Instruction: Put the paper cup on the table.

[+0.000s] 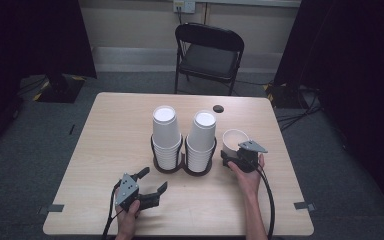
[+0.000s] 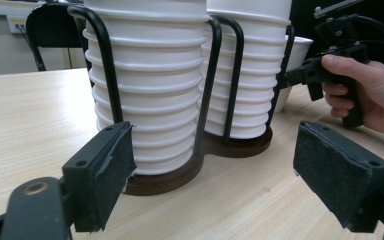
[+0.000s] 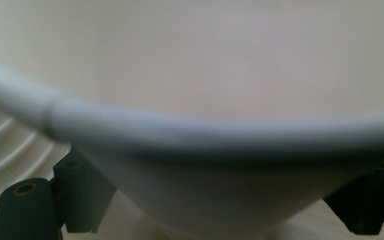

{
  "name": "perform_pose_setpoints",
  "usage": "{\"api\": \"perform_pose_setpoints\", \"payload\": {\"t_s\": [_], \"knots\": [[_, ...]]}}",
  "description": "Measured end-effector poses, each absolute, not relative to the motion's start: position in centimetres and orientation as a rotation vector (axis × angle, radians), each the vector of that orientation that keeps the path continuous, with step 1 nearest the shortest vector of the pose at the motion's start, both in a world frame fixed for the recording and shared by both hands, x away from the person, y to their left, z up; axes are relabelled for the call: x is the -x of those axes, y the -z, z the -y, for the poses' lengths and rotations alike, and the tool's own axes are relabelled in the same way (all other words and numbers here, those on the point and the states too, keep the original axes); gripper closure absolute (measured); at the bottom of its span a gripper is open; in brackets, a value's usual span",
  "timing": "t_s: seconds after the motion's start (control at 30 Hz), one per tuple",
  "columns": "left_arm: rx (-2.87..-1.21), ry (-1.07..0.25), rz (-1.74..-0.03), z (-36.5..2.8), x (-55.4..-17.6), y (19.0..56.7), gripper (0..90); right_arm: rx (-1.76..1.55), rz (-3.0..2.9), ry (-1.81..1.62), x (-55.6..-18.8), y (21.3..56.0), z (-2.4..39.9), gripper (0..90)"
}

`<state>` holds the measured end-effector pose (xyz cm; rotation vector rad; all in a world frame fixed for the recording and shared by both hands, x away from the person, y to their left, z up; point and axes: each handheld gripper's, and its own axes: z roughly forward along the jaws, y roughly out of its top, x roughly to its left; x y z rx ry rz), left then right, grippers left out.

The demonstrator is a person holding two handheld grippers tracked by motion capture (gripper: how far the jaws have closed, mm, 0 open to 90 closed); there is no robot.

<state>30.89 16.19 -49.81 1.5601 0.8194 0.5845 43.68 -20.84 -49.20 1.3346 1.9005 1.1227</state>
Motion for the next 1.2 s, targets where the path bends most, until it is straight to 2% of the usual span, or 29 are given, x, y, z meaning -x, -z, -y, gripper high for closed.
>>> {"api": "perform_pose_setpoints", "payload": {"t_s": [0.43,1.2], "knots": [[-1.56,-0.585,-0.827,-16.2,-30.9,49.8,16.9,-1.366,-1.905,-1.116,-42.1,49.2,21.4,13.3],[-1.544,-0.617,-0.851,-16.1,-30.7,49.8,16.9,-1.342,-1.736,-1.284,-34.7,48.2,21.7,13.8]]}}
